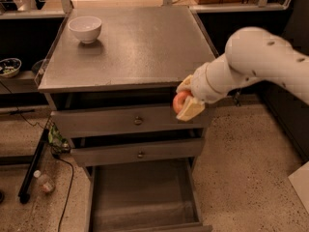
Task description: Pick apple from bottom drawer and place on counter
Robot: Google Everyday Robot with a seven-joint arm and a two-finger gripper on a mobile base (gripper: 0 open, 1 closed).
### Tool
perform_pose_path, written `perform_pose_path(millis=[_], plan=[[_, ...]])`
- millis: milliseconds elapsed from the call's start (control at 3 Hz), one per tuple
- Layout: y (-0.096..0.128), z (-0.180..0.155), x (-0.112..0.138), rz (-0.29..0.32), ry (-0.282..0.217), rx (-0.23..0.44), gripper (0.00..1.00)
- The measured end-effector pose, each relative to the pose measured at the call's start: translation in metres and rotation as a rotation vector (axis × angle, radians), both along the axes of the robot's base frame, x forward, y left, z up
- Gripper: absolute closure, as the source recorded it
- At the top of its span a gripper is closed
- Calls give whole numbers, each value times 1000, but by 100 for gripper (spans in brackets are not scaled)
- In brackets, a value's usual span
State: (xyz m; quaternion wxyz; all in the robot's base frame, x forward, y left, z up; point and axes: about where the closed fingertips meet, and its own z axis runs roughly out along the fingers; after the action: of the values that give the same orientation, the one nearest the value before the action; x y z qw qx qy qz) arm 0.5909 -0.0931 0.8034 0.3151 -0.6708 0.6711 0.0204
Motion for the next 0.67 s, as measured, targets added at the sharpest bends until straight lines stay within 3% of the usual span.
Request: perform_pose_path(millis=[333,667], plan=[[1,31,11,54,12,-27,100],[1,31,11,54,12,-27,100]])
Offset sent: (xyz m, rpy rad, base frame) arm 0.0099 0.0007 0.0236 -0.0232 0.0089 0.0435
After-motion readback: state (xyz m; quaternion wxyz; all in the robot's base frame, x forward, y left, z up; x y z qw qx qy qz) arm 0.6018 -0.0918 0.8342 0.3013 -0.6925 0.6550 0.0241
